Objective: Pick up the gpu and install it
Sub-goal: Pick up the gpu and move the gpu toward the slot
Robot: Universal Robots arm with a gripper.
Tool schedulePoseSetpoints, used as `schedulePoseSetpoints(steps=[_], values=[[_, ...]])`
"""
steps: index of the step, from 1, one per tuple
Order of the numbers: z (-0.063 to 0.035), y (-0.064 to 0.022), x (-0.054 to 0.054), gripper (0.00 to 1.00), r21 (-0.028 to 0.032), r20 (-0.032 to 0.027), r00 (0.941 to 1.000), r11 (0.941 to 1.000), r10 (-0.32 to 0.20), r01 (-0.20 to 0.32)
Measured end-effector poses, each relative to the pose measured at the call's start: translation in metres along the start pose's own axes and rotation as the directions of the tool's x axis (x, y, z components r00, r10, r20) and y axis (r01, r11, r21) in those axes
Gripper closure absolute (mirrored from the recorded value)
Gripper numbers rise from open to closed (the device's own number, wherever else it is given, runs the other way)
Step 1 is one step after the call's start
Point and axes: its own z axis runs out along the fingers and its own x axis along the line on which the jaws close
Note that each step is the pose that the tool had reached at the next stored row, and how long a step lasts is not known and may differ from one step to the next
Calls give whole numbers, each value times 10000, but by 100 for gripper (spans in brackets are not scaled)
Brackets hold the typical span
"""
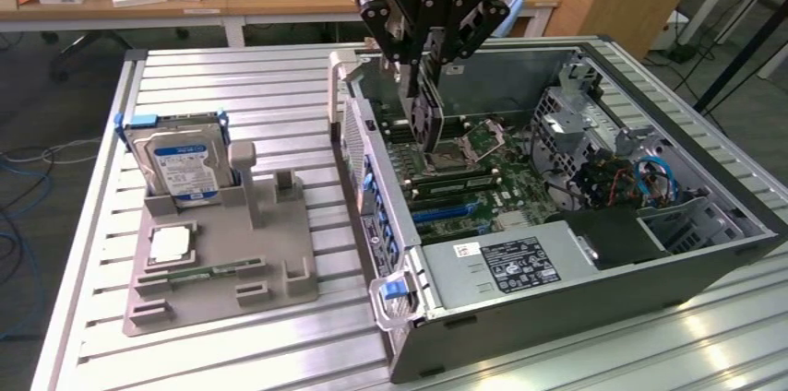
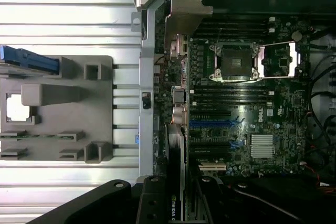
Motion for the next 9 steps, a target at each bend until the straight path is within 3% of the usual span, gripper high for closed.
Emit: schedulePoseSetpoints(steps=[9], values=[[2, 3, -164, 74, -13, -2, 10000, 10000, -59, 59]])
